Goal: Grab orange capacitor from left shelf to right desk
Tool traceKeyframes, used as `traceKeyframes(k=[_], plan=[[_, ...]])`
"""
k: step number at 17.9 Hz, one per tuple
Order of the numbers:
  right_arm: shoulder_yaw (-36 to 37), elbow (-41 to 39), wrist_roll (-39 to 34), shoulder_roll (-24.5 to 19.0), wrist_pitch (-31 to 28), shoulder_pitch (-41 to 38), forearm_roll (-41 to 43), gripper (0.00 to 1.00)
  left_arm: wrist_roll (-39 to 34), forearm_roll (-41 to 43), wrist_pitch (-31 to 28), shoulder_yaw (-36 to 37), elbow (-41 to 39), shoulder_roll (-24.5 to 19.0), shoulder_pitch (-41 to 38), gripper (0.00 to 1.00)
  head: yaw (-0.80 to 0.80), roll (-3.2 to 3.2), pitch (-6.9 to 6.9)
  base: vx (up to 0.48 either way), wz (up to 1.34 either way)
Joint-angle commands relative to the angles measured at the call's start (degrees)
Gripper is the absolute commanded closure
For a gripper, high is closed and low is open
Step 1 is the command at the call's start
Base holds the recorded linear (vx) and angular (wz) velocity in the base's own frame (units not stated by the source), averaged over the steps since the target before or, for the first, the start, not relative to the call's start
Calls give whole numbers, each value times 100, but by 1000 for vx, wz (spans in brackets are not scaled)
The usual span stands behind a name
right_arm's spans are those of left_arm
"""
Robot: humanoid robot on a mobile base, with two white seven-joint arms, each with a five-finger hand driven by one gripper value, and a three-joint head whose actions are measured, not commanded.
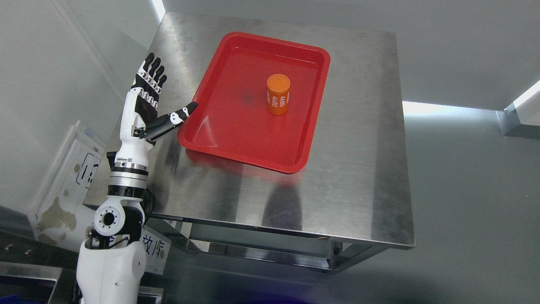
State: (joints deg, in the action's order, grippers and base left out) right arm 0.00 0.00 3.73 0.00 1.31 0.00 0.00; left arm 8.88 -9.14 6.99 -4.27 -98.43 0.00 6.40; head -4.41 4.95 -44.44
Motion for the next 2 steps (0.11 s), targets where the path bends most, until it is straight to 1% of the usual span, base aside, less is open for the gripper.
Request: traceKeyframes(k=[1,2], plan=[[70,-100,-4,100,1,-123,-35,0,8,0,-40,-12,-27,-100,178,0,0,0,0,0,0],[70,-100,-4,100,1,-123,-35,0,8,0,-40,-12,-27,-100,178,0,0,0,0,0,0]])
